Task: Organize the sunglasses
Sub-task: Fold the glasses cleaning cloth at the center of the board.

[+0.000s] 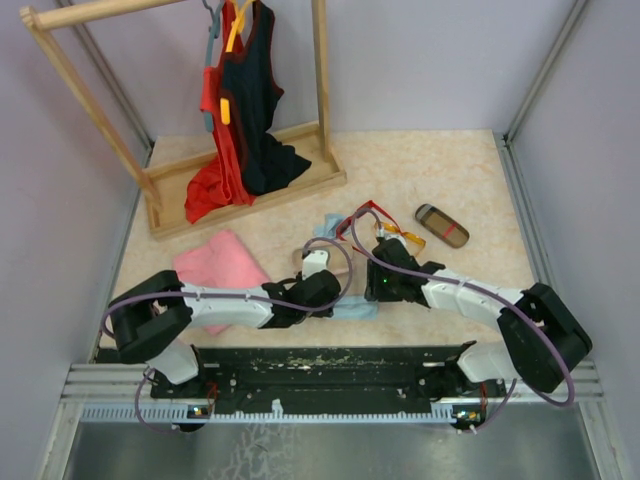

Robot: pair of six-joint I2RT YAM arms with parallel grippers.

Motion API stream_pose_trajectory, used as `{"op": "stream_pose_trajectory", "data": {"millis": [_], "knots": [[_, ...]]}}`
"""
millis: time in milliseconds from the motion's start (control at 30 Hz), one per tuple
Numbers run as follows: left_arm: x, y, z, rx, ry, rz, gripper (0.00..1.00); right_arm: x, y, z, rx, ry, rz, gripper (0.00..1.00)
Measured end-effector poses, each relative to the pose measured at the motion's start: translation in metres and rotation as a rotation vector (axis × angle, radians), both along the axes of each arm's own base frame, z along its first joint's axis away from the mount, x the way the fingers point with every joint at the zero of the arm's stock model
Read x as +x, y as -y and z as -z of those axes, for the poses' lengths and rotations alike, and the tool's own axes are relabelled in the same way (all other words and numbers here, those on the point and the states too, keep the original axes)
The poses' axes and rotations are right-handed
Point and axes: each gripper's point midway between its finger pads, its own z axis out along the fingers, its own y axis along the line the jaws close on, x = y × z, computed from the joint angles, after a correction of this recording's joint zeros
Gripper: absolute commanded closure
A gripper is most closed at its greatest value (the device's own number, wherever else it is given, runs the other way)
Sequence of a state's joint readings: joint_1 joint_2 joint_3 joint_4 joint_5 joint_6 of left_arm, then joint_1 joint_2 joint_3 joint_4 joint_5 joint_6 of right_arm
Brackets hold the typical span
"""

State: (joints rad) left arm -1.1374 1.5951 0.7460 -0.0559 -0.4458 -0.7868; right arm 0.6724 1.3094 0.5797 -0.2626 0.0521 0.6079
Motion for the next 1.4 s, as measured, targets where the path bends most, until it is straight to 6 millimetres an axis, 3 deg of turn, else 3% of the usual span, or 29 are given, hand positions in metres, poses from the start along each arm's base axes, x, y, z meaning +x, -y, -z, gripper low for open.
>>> {"op": "stream_pose_trajectory", "data": {"millis": [267, 767, 1100, 1400], "knots": [[0.001, 0.001, -0.001, 0.003, 0.004, 0.0, 0.48, -0.004, 0.004, 0.001, -0.028, -0.016, -0.002, 0.65], [0.009, 0.008, 0.002, 0.03, 0.029, 0.007, 0.63, -0.005, 0.004, 0.002, -0.031, -0.02, -0.004, 0.67], [0.006, 0.009, 0.003, 0.036, 0.036, 0.012, 0.63, -0.005, 0.004, 0.002, -0.03, -0.02, -0.004, 0.67], [0.003, 0.011, 0.007, 0.057, 0.056, 0.009, 0.82, -0.005, 0.004, 0.002, -0.028, -0.019, -0.004, 0.67]]}}
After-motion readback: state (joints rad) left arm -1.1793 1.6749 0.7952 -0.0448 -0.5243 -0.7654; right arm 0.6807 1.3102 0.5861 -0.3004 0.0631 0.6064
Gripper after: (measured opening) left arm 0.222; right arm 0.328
